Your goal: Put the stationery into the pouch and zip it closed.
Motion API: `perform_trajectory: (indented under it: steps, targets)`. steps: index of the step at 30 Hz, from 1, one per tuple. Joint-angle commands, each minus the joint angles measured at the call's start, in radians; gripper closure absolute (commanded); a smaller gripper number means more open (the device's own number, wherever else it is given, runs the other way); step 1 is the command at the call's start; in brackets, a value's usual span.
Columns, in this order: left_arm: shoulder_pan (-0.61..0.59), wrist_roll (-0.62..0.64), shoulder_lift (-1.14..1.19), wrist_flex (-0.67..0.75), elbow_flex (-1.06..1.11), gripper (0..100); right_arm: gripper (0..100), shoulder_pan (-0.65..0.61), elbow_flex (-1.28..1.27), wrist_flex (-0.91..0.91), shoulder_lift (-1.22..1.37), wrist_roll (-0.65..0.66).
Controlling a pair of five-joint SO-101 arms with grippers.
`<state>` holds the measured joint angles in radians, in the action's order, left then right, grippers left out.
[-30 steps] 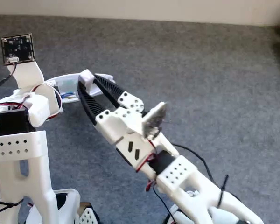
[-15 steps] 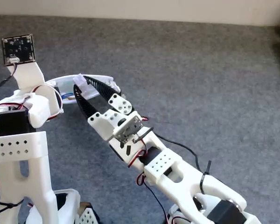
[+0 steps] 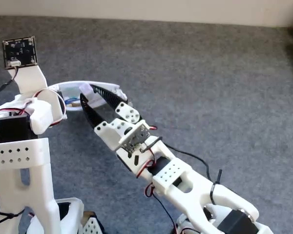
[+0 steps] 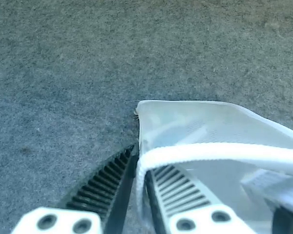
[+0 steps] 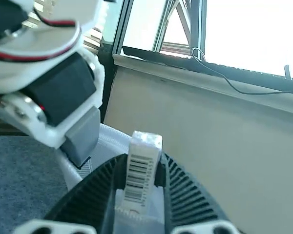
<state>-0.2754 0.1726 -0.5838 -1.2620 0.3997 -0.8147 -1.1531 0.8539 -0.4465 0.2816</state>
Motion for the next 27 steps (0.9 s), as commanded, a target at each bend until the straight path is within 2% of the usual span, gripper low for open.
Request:
perform_trajectory:
  steps: [1,7,18,27]
  targets:
    - [0.007,-0.011,0.022,0.008,0.021,99,99.1,0.033,-0.004,0.019,-0.01,0.012]
    - [0.008,-0.011,0.022,0.008,0.021,99,88.2,0.031,-0.05,0.019,-0.012,0.009]
    - [0.008,-0.011,0.022,0.008,0.022,99,88.2,0.027,-0.133,0.015,-0.151,0.009]
    - [0.008,-0.011,0.022,0.008,0.022,99,88.2,0.027,-0.139,0.018,-0.165,0.008]
